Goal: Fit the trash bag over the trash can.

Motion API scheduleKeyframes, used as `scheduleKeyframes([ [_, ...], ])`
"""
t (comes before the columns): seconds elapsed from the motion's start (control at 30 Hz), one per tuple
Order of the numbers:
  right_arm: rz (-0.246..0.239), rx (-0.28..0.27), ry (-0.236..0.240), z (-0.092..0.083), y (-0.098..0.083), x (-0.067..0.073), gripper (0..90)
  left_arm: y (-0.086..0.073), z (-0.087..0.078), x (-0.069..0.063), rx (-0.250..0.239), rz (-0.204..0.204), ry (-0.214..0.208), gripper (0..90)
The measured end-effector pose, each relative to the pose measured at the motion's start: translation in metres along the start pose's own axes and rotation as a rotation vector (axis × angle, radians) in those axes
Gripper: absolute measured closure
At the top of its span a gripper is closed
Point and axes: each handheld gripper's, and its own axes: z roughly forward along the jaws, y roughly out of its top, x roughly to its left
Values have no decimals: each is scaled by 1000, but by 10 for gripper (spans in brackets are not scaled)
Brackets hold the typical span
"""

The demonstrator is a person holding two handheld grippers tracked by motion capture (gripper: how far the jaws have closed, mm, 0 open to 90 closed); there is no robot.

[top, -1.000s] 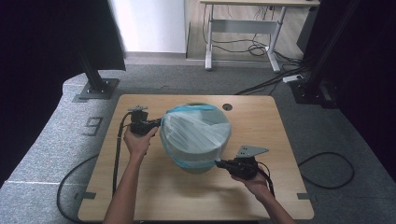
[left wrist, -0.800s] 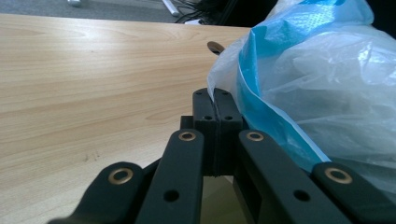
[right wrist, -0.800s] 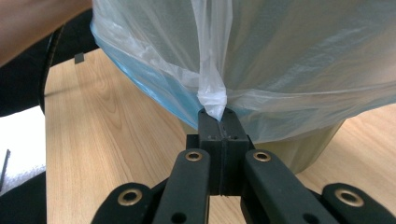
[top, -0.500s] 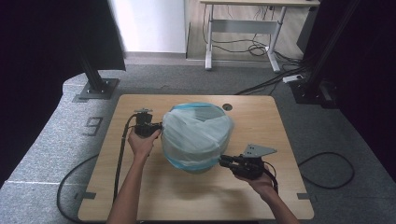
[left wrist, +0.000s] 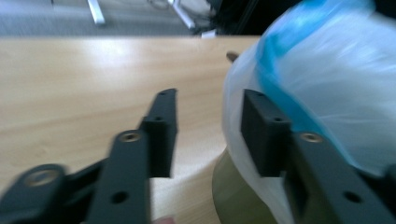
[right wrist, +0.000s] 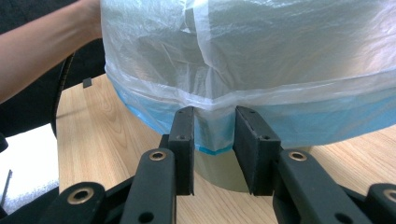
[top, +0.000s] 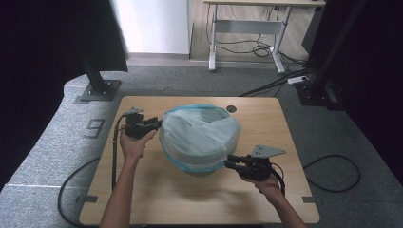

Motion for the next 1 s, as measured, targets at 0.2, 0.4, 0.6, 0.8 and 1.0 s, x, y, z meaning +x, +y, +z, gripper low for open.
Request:
scheduleKeyframes([
  [0.2,3,6,1,2,0,-1,674,8,-20,-2,-41,54,-30,363],
  [0.4,7,10,-1,2,0,-1,674,23,-15,-10,-40,94,-43,356],
  [0.6,11,13,2,3,-1,-2,674,37,-14,-13,-50,97,-67,358],
  [0.8,13,12,3,4,-1,-2,677,43,-18,-13,-60,95,-86,370],
  [1.0,11,20,0,5,-1,-1,677,52,-7,-15,-5,120,-88,373],
])
